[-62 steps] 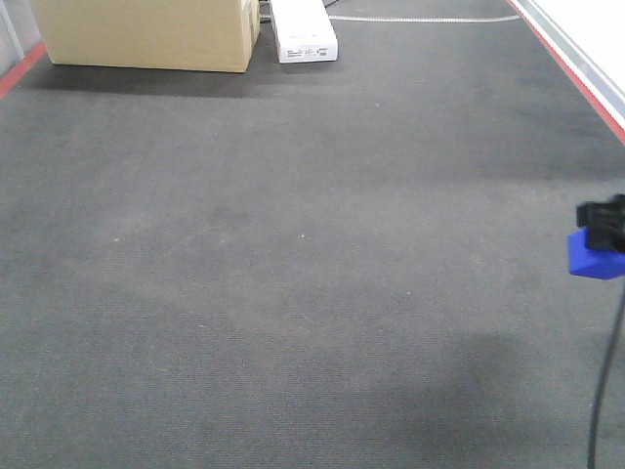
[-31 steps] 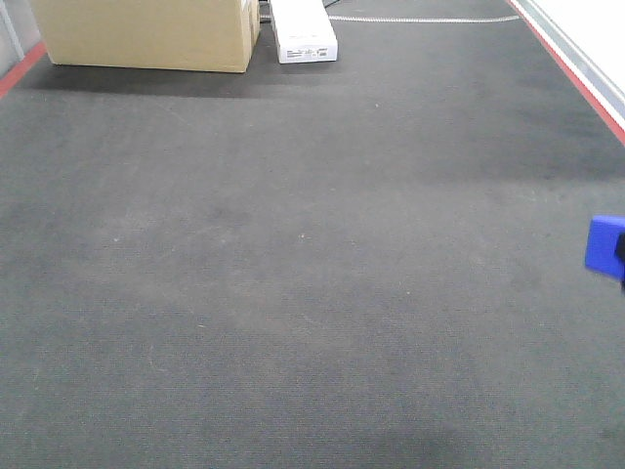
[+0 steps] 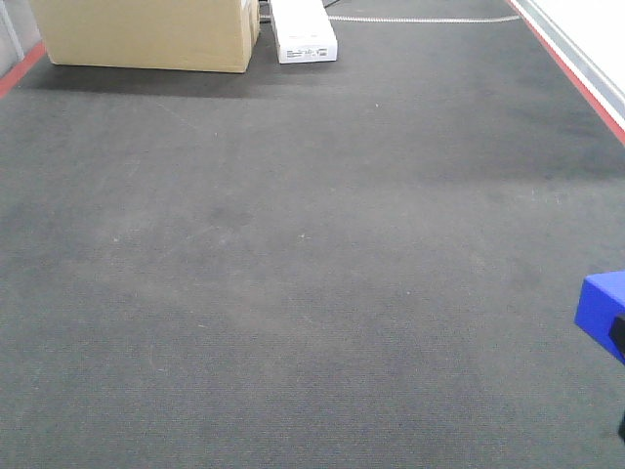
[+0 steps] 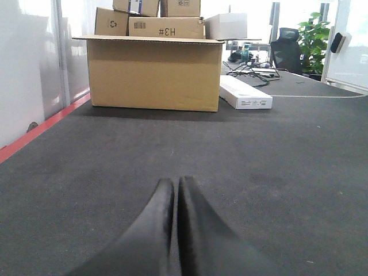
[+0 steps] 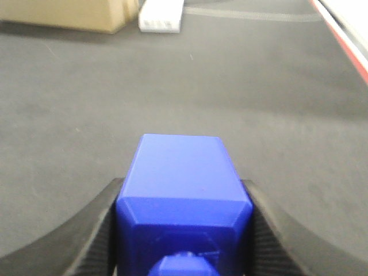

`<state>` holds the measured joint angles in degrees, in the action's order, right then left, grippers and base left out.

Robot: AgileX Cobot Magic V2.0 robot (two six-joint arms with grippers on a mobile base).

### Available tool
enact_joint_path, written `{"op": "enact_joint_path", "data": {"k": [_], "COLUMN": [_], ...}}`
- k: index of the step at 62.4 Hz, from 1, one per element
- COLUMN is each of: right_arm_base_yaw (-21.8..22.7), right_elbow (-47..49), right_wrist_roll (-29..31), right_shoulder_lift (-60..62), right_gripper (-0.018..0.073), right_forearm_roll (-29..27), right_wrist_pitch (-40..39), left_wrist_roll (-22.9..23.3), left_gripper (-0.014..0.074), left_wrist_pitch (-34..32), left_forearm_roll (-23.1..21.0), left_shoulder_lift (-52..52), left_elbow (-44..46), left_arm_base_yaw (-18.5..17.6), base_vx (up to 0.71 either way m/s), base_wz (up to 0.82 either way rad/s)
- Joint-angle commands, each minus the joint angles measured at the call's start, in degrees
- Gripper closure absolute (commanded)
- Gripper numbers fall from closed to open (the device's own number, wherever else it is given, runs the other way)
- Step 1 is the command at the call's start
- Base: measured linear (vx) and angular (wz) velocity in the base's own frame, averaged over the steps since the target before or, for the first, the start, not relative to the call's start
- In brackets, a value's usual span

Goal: Pour parts from conveyor to right shelf
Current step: 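Drive away from the conveyor holding the block in the right gripper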

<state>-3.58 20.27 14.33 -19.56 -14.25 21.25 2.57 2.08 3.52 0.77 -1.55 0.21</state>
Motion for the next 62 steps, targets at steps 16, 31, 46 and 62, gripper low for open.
{"op": "enact_joint_path", "data": {"k": [16,31,46,62], "right_arm_base_yaw": [-0.1,-0.1,-0.1,-0.1], "right_elbow": [0.2,-0.2,-3.1,-3.1], "right_wrist_roll": [0.4,0.3,0.4,0.4], "right_shoulder_lift": [2.3,2.3,2.3,2.3], "right_gripper": [0.0564,0.0564,0.0564,0.0564], "right_forearm_roll": [2.1,3.2,3.1,3.1], "right_wrist_pitch": [-7.1,-7.2,-12.9,-12.5], "left_wrist_roll": [0.4,0.4,0.4,0.4], "left_gripper": [0.0603,0.0603,0.0603,0.0603], "left_wrist_pitch": [-4.4,-4.4,-4.4,-4.4], "left_forearm_roll": [-0.1,-0.1,-0.1,-0.1], "left_shoulder_lift": [0.8,0.8,0.8,0.8], "left_elbow": [-1.7,-1.7,-1.7,-1.7], "left_arm_base_yaw": [0.1,0.1,0.1,0.1], "base_vx": [0.0,0.0,0.0,0.0], "base_wz": [0.0,0.0,0.0,0.0]}}
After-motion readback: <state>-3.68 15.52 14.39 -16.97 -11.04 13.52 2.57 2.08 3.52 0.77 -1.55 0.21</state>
